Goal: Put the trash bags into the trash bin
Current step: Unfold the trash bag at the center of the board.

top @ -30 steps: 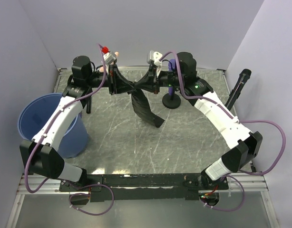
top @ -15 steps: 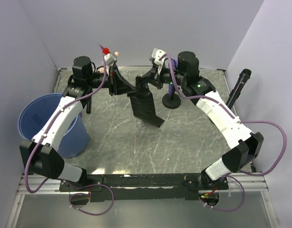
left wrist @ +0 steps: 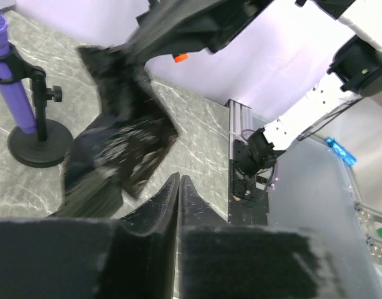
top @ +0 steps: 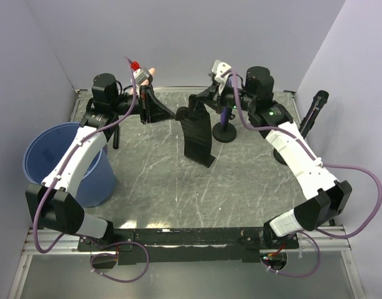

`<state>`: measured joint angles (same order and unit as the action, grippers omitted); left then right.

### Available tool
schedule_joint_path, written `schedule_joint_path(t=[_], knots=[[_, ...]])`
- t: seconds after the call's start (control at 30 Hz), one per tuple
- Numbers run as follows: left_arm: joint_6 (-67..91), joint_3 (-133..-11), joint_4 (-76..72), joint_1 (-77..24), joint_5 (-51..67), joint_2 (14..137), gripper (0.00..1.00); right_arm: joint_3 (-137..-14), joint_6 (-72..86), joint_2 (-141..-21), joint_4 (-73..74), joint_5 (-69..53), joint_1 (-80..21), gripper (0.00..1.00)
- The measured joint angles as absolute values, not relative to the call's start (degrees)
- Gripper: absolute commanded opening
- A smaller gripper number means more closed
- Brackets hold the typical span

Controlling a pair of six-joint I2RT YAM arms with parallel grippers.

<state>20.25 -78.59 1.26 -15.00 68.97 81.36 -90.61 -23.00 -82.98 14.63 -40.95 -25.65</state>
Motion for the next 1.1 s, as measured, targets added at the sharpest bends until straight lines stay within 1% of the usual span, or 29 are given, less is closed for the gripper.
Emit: schedule_joint_path(t=[0.07,0.1,0.2,0.33,0.53,0.8,0.83,0.97,1.1], knots=[[20.71,-78.59,0.73,-14.90,68.36,81.36,0.48,-90.61,-22.79,-82.35,14.63,-43.88,-24.91,0.00],[20.78,-78.59,0.27,-14.87,68.14,81.36,0.52,-90.61,-22.52,-82.08,14.61,-45.19,-24.80,0.00],[22.72,-78.56,-2.50,-14.85,68.18,81.58,0.57,-90.21,-21.65,-81.36,14.52,-48.51,-24.82,0.00],[24.29,-78.59,-6.15,-15.57,68.55,82.30,0.57,-89.95,-20.18,-81.25,14.09,-51.13,-24.99,0.00],[23.16,-79.85,-6.44,-19.00,68.86,84.82,0.57,-90.00,-16.69,-81.76,11.94,-53.80,-25.02,0.00],[25.21,-80.07,-10.52,-22.15,69.23,86.32,0.56,-90.00,-14.50,-83.50,10.63,-54.50,-26.68,0.00],[25.41,-80.31,-11.11,-22.35,69.36,86.43,0.53,-90.00,-14.35,-83.53,10.57,-54.50,-26.89,0.00],[27.27,-80.73,-13.98,-22.55,69.67,87.13,0.24,-90.00,-12.93,-83.55,9.43,-54.87,-27.51,0.00],[28.42,-80.79,-15.46,-22.20,70.13,88.40,0.07,-90.00,-12.29,-83.55,8.75,-54.92,-27.62,0.00]])
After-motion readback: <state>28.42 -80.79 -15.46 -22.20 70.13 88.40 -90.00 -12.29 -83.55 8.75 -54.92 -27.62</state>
